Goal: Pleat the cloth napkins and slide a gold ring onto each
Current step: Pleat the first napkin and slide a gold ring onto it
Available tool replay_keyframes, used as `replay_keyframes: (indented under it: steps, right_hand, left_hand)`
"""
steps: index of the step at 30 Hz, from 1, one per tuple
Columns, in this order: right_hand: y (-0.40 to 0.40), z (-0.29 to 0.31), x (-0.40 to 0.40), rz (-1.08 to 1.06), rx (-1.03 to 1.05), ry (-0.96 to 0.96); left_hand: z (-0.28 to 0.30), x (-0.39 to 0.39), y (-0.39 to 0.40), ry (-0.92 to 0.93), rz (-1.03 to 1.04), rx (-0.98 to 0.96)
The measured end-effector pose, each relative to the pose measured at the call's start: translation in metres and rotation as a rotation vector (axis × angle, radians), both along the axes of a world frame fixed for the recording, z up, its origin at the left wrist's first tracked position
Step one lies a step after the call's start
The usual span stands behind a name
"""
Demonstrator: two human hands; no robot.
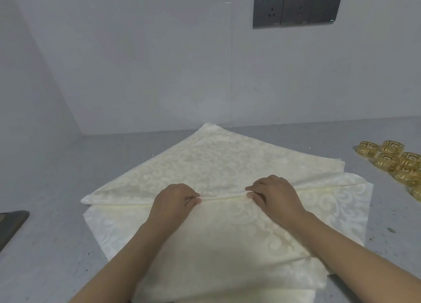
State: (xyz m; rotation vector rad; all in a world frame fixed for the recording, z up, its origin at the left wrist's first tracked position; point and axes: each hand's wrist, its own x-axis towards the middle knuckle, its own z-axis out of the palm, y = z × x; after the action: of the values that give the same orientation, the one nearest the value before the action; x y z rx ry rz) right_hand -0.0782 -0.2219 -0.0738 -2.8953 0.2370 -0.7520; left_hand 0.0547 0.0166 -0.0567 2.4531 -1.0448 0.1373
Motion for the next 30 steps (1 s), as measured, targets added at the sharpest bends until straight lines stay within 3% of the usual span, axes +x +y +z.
replay_keyframes:
  steps: [11, 22, 30]
  right_hand:
    - [0.009, 0.015, -0.025, 0.060, -0.031, -0.117]
    - [0.043, 0.017, -0.092, 0.207, -0.124, -0.087]
    - [0.051, 0.015, -0.104, 0.208, 0.050, 0.144]
  left_hand:
    - [0.010, -0.021, 0.016, -0.068, -0.027, -0.081]
    - [0.008, -0.078, 0.069, 0.040, -0.133, -0.109]
    - [-0.001, -0.085, 0.077, 0.096, -0.159, -0.069]
